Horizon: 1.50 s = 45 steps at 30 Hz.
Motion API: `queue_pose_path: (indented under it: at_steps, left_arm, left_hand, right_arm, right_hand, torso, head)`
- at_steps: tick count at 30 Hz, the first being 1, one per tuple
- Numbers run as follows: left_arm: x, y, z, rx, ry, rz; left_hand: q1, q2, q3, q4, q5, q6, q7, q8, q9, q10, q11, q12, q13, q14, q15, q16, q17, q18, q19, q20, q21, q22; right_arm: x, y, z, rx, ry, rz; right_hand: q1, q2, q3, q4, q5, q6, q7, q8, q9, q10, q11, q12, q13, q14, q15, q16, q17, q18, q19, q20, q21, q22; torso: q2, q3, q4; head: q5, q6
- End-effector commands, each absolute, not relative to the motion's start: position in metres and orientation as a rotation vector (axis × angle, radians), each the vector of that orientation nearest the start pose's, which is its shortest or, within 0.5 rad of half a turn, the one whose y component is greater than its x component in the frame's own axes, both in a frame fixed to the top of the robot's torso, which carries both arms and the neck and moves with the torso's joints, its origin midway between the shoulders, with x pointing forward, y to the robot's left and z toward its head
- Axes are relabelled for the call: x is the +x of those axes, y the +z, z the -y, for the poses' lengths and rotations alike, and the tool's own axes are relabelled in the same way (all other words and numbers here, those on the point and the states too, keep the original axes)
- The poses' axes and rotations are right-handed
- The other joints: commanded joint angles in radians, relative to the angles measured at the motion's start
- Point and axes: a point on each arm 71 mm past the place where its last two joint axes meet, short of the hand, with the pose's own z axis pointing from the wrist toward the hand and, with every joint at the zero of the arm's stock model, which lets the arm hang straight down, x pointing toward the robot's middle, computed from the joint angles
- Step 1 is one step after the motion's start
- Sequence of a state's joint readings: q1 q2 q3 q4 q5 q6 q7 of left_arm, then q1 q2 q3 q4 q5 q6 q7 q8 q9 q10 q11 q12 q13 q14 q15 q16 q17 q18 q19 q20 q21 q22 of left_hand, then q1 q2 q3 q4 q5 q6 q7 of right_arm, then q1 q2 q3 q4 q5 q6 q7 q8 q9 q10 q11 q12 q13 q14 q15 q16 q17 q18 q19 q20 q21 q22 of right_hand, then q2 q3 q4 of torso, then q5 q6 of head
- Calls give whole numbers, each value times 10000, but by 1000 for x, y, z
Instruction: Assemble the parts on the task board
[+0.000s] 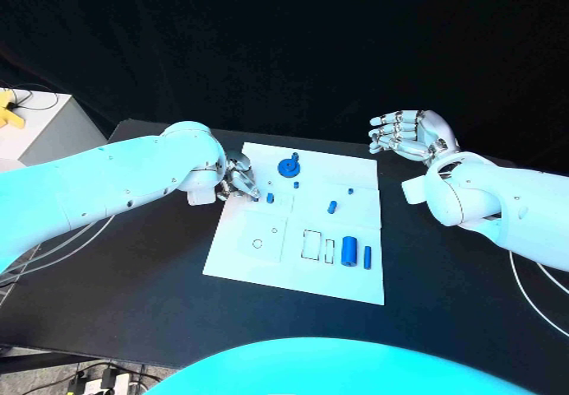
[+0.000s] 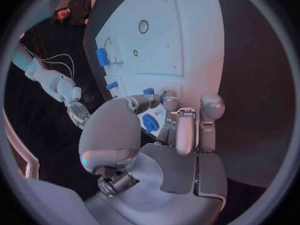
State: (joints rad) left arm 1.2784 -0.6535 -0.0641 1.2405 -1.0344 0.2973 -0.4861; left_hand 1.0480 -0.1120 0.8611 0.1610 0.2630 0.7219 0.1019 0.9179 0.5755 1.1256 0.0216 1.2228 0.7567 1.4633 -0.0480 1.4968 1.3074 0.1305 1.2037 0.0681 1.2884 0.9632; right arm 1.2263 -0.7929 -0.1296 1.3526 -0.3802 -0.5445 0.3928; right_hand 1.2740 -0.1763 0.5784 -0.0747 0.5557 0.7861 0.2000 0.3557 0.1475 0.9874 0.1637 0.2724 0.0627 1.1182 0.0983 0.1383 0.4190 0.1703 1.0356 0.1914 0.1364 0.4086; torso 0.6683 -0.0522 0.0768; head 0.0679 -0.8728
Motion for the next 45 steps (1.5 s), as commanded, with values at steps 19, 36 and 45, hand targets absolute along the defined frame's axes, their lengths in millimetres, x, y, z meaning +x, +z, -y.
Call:
queue_pose_path:
  at_steps: [19, 36, 45]
  left_arm:
    - [531, -215, -197, -1506, -3747, -23985]
    - [538, -212, -195, -412, -2910, -24525]
    - [537, -211, -195, -275, -3018, -24772]
  left_hand:
    - [-338, -2, 2335, -2540, 152, 282, -86, -160, -40, 204, -54, 220, 479, 487, 21, 1, 842, -12, -23, -26, 126, 154]
    - [-729, -76, 2032, -3057, 1951, 1074, -265, -722, -133, 966, -225, 583, 1528, 712, -138, 241, 1408, -92, 230, -186, 491, 616]
    - [-796, -78, 1998, -3188, 2228, 1240, -307, -834, -107, 1143, -266, 646, 1753, 760, -174, 292, 1534, -127, 346, -219, 594, 785]
  right_arm:
    - [513, -196, 240, 7119, 11480, -13980]
    - [514, -196, 239, 7112, 11514, -14056]
    - [514, -197, 238, 7107, 11531, -14082]
  right_hand:
    - [-59, 13, 25, -26, 13, 82, 356, -81, -18, 60, 40, -81, -6, 0, 78, -68, -22, 14, -86, 5, -41, -18]
    - [-72, 11, 28, -41, 16, 97, 356, -112, -28, 54, 47, -114, -8, -31, 93, -105, -53, 4, -117, 14, -65, -48]
    - [-78, 12, 30, -45, 17, 101, 358, -125, -32, 49, 51, -129, -8, -46, 100, -121, -66, 0, -133, 19, -77, -61]
  torso:
    - [7, 8, -12]
    - [-1, 7, 4]
    - [-6, 2, -4]
  head:
    - [3, 2]
    - [-10, 2]
    - [7, 2]
